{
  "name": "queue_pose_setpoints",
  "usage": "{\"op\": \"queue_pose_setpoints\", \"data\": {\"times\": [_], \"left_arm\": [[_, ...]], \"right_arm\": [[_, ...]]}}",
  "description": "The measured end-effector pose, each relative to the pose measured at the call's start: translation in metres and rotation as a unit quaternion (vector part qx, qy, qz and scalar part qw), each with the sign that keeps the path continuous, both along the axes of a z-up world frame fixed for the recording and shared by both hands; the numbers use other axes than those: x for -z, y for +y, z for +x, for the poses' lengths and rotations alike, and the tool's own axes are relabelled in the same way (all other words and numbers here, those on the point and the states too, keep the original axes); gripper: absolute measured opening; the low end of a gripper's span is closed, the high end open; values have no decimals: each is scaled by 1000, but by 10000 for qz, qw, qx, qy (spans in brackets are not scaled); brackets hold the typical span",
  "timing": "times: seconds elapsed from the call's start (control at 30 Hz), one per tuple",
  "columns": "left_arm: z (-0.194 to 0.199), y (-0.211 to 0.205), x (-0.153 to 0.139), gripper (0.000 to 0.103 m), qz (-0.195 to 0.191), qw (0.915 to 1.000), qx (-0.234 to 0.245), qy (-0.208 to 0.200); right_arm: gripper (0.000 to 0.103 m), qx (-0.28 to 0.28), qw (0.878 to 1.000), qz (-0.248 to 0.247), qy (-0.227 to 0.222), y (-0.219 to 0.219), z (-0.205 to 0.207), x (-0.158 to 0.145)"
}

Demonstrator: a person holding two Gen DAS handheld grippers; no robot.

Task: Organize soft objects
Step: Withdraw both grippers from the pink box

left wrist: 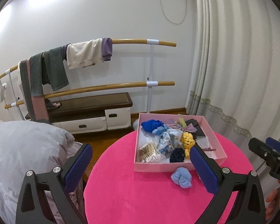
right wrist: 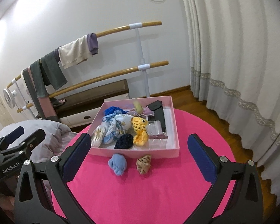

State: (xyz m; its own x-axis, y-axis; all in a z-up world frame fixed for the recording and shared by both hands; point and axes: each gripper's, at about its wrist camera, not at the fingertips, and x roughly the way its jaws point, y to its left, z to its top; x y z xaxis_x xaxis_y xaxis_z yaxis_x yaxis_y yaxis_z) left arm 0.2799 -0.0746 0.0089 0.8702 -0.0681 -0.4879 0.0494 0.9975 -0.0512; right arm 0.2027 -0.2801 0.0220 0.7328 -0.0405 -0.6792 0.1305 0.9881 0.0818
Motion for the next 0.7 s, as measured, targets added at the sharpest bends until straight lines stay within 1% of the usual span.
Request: {"op": "queue_pose_setpoints", "data": {"times": [0.17,0.27,0.37,0.53,0.7], "left_arm": [[-33,1,-3,103,-43,10000,6,45],[-53,-2,-5,103,44,10000,16,-20],[-70,-4,-7,103,46,10000,50,-34],[-94,-4,-10,103,1,10000,40,-44],[-108,-2,-13,103,-108,9999,34,9]], "right_arm": [[103,36,9998,-151,-103,7,-24,-8],[103,24,9998,-104,-182,10,-36,-12],[103,16,9997,-101,-214,11,-48,-14],[103,35,9995,-114,-283,13,-66,-19],[103,83,9993,-130,-335,13,-82,-22]]}}
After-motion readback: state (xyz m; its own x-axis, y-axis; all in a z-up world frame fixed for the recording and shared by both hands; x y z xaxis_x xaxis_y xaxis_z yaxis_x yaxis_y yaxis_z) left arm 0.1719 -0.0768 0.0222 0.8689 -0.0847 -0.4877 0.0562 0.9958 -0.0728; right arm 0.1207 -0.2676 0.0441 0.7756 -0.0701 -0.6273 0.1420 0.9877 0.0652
